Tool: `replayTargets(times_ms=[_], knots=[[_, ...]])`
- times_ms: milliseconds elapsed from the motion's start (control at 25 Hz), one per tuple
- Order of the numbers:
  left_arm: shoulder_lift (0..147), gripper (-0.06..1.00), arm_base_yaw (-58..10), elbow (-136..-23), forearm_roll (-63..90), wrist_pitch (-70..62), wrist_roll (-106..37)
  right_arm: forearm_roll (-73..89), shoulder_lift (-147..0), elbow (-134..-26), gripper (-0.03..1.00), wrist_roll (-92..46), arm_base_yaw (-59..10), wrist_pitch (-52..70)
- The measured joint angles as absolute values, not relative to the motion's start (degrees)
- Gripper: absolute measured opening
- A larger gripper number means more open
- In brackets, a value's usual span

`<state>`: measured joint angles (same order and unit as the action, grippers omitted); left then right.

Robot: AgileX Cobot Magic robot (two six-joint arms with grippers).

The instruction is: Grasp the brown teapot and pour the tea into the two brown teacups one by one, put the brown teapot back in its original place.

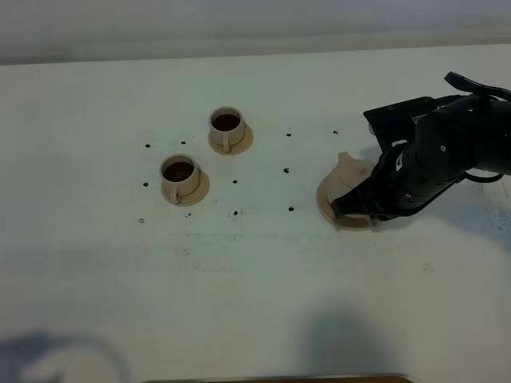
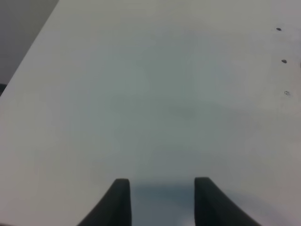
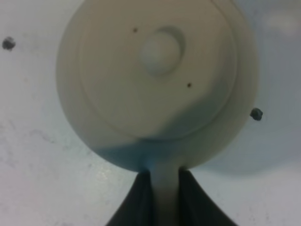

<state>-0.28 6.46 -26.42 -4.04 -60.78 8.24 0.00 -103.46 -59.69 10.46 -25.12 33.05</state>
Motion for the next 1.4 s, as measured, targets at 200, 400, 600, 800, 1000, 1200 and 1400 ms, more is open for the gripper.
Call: replayTargets(times_ms=[200,400,600,800,1000,1200,1400], knots=[[-0.28,0.31,6.46,-26.42,-4.04,-60.78,8.24,0.00,-103.34,-59.69,0.38,10.17,-25.12,34.25],[-0.28,0.31,6.46,-26.42,-4.04,-60.78,8.24,-0.41,-102.74,-59.69,0.64,9.78,-25.12,35.42],[-0.28,0.31,6.46,-26.42,-4.04,-60.78,8.24,-1.38,-95.47,-59.69,0.64,10.21,-24.66,35.83],[-0.28,0.31,6.46,-26.42,-4.04,-60.78,8.24,-2.57,-84.07,-59.37,0.51,10.26,-21.83,39.24],[-0.28,0.31,6.46,-26.42,-4.04,-60.78,8.24,-3.20,-72.31,-54.45,0.23,10.28,-18.30,40.16],[-0.28,0.31,6.46,-26.42,-4.04,-60.78,8.24,-3.20,-60.38,-48.65,0.04,10.28,-14.41,42.63],[-0.28,0.31,6.46,-26.42,-4.04,-60.78,8.24,-4.67,-46.45,-47.03,0.02,10.28,-9.53,50.79]])
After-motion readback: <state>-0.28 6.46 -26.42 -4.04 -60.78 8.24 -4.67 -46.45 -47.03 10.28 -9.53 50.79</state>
